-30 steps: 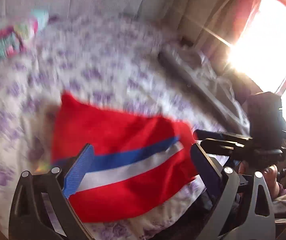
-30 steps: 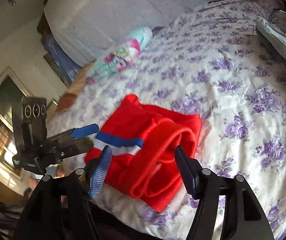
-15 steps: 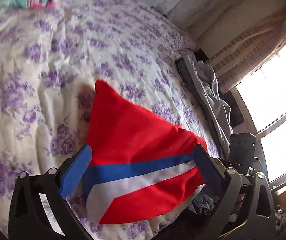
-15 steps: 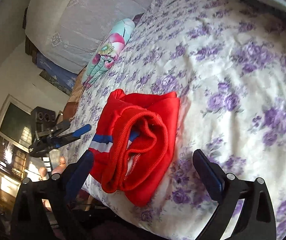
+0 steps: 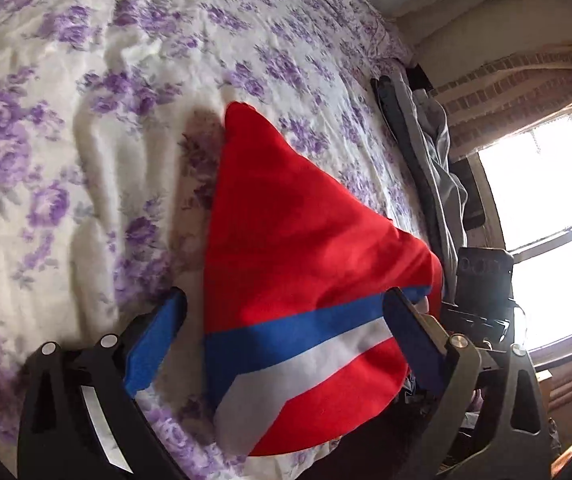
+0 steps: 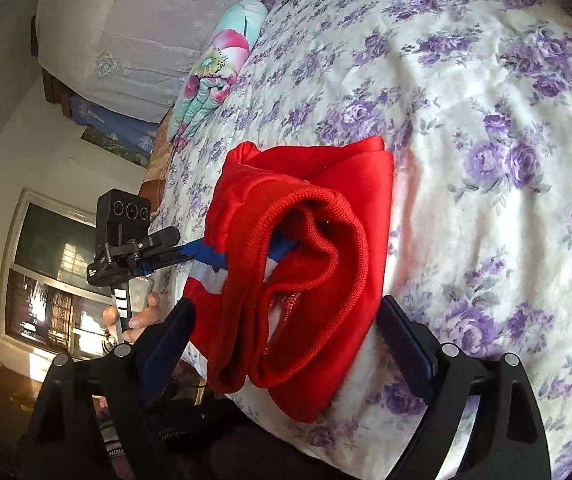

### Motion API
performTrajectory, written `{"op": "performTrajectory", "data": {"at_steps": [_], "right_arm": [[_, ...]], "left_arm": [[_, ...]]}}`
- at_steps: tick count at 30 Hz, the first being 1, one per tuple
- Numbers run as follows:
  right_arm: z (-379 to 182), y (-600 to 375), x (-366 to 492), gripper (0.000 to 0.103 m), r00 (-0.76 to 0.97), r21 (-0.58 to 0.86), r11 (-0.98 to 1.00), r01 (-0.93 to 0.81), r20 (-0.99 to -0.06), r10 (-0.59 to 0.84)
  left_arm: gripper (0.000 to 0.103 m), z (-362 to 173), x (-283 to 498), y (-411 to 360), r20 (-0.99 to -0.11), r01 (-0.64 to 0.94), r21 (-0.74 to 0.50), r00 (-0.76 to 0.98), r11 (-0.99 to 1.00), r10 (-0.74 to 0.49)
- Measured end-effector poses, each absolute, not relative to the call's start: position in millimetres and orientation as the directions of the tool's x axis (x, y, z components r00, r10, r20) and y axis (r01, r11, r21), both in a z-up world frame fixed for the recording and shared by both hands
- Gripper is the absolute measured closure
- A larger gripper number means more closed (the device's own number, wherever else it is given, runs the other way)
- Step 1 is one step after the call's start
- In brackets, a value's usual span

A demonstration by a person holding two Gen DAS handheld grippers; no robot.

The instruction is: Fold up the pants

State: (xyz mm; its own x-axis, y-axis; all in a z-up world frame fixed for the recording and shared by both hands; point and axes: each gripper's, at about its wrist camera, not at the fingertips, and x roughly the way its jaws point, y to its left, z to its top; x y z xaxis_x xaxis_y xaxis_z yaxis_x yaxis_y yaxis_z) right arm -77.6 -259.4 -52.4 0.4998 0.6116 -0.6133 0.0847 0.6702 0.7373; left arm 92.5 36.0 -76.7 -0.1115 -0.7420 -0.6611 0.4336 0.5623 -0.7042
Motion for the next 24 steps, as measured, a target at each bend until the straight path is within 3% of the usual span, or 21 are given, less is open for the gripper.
{"op": "performTrajectory", "data": {"at_steps": [3,7,12,21,24], "right_arm": [[-58,-254,-71,0.025,0.505,0.746,0.66,0.088,-0.605,0.616],[-65,-256,-63,0.057,0.507,0.768,0.638,0.055,-0.572,0.645],[-35,-250,-79,0.062,0.556,0.729,0.684,-0.023,-0.559,0.615],[2,-268,-68,0.062,0.591,0.728,0.683,-0.063,-0.524,0.613],[35,-277,-56,0.062,0.633,0.699,0.706,-0.114,-0.497,0.593]], "left_arm": [[0.005,-84,84,7,-0.668,0.46,-0.697,-0.14,0.55,-0.731],[0.005,-83,80,3,-0.631,0.444,-0.727,-0.131,0.524,-0.765],[0.024,-51,62,14,-0.55,0.464,-0.762,-0.098,0.451,-0.829],[0.024,-19,53,0,-0.546,0.493,-0.741,-0.044,0.457,-0.837],[0.024,20,65,-14,-0.538,0.546,-0.702,0.014,0.457,-0.843]]}}
